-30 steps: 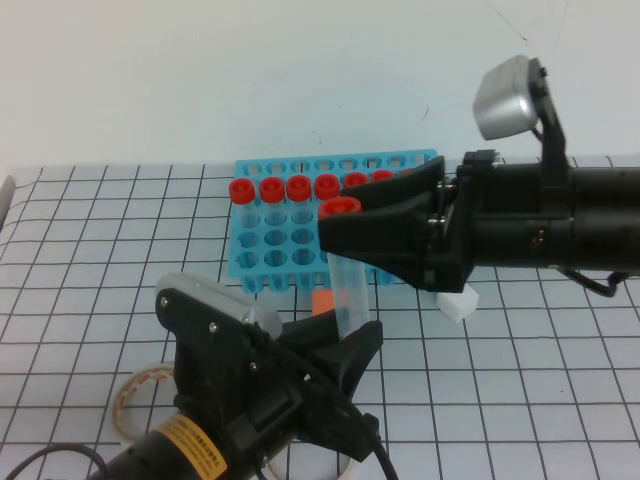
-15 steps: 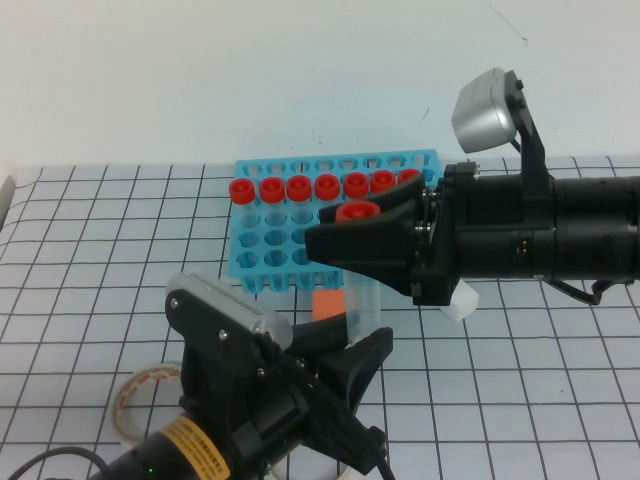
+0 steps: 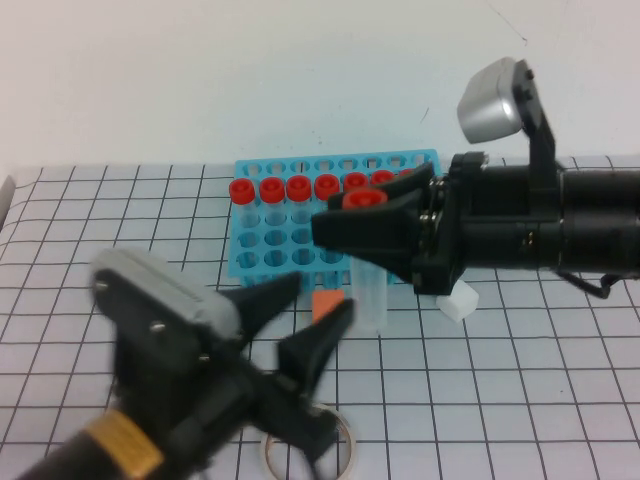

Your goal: Place the test tubes

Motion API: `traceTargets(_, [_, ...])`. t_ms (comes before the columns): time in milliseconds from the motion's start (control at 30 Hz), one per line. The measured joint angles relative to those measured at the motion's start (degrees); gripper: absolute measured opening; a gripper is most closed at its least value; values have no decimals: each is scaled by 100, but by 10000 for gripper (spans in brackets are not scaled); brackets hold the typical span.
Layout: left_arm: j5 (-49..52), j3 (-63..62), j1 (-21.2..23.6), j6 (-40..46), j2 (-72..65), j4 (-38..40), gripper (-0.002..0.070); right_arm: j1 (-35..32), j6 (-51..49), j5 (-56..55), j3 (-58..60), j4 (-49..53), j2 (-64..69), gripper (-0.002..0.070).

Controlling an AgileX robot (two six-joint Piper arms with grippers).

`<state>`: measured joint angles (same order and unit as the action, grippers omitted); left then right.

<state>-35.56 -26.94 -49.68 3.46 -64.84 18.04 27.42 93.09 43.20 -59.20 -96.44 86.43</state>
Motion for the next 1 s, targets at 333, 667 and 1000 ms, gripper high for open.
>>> traceTargets(333, [2916,23,0,4119,2510,2936,109,0,23,-307,0,0,-240,265])
traceTargets(667, [4376,179,0,4384,5468,2584,3,0,-77,-315,0,-10,-261,265])
traceTargets(1000, [5180,1122,0,1424,6558,-339,0,0,-114,-315,0,-14,-261,265])
